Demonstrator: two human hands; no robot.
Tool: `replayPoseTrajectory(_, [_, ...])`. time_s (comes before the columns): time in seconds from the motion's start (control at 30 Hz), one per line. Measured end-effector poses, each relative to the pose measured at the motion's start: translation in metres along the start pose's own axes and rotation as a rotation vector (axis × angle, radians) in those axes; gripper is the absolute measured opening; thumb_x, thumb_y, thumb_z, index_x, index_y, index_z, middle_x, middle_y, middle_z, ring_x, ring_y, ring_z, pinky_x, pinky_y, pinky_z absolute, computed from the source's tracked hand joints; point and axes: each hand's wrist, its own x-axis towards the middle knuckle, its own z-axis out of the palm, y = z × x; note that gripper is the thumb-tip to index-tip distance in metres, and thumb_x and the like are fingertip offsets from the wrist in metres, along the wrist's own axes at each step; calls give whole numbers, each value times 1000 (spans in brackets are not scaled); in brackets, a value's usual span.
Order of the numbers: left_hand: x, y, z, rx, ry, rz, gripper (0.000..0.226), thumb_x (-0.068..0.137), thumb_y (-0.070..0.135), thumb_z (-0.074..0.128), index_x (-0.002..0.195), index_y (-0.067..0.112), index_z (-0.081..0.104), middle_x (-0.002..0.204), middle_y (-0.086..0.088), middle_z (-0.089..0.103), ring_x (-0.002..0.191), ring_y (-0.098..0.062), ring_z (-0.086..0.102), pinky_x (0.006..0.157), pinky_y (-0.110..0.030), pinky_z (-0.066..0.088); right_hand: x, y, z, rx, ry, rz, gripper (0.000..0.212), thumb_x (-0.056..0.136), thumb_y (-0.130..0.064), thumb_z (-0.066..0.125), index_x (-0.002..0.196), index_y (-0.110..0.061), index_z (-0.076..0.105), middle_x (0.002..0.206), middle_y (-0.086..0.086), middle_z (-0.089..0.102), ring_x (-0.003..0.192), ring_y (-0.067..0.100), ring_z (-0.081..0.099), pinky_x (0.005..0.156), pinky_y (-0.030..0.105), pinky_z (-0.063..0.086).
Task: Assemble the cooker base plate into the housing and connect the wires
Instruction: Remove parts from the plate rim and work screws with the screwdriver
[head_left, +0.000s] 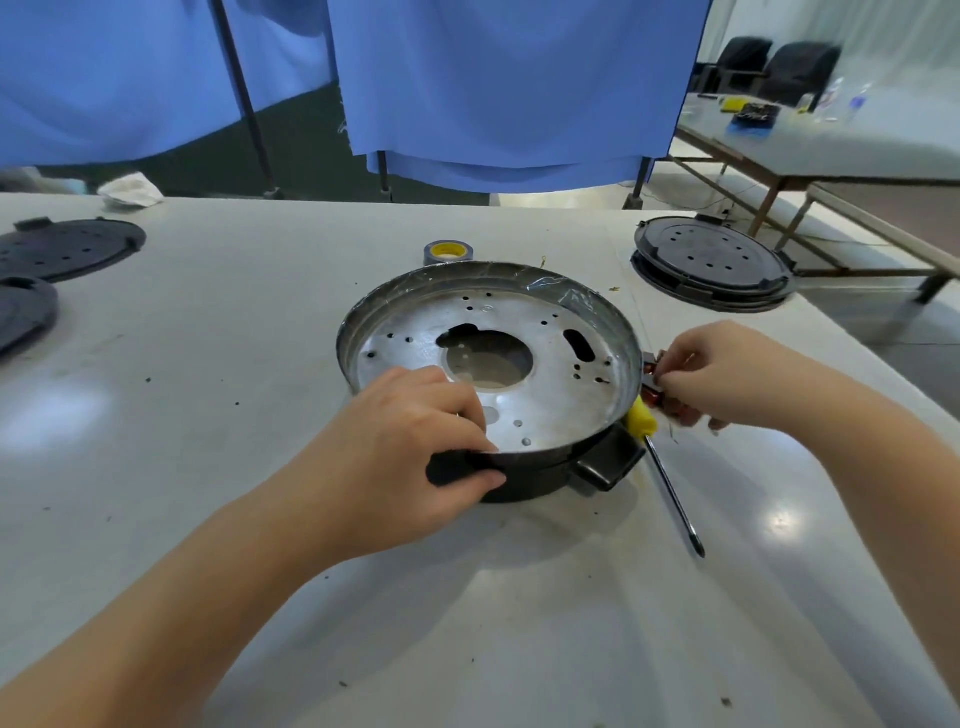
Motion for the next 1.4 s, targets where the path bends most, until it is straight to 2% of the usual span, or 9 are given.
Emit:
replayPoseTrajectory(0.1, [1,0,0,-5,-9,-6,15,77,32,72,75,19,76,78,12,64,72,-12,54,67,-31,45,4,0,14,-6,-52,55,28,85,-32,67,81,-4,69,67,7,72,63,18,72,56,27,58])
replayPoseTrajectory(0.23, [2,-1,-1,-11,-23,4,13,75,30,74,75,18,76,78,11,64,71,-13,54,67,-31,45,11,-3,26,22,14,85,25,80,-25,68,79,1,68,60,12,71,60,22,72,69,38,61])
replayPoseTrajectory(0.47, [1,-4,-1,-16,-35,6,10,76,26,81,78,17,77,80,11,66,71,-13,55,68,-30,43,11,6,13,180,-98,150,40,76,-24,72,101,6,66,61,13,67,54,21,69,61,30,61])
replayPoseTrajectory(0.67, [1,-3,-1,-24,-35,-4,13,76,31,75,77,18,77,79,12,65,72,-10,54,69,-29,43,3,15,-20,269,-176,154,20,81,-21,69,85,-1,70,54,3,67,48,13,64,49,20,53])
replayPoseTrajectory(0.8, [2,-1,-2,-24,-32,-21,13,75,32,74,75,19,76,78,13,64,71,-10,52,67,-29,43,-6,15,-44,406,-194,146,18,84,-14,67,90,2,68,68,12,71,55,18,65,48,22,56])
replayPoseTrajectory(0.97, [2,3,-4,-19,-53,-51,13,76,31,76,75,18,75,79,13,64,73,-11,54,68,-33,46,-18,-9,-54,894,-243,8,15,77,-16,63,87,-5,60,68,7,70,55,14,65,48,18,54])
replayPoseTrajectory(1.07, [1,6,-5,-30,-49,-83,20,79,39,69,76,20,76,78,14,63,74,-11,55,71,-32,46,-19,-35,-44,1078,-289,-120,4,87,-12,54,89,-8,55,73,6,70,60,15,68,50,18,54])
replayPoseTrajectory(1.23, [-1,9,-7,-26,-58,-101,34,83,51,54,76,25,76,79,15,62,78,-10,55,80,-27,40,-12,-73,-27,1093,-210,-343,8,93,-5,48,98,-6,54,83,9,74,66,16,70,52,20,53])
replayPoseTrajectory(1.4, [0,6,-8,-7,-56,-108,32,83,51,56,81,27,77,80,15,63,78,-10,57,82,-29,41,-5,-85,-16,974,-126,-505,20,91,4,51,106,-10,52,84,9,75,78,24,73,60,26,56])
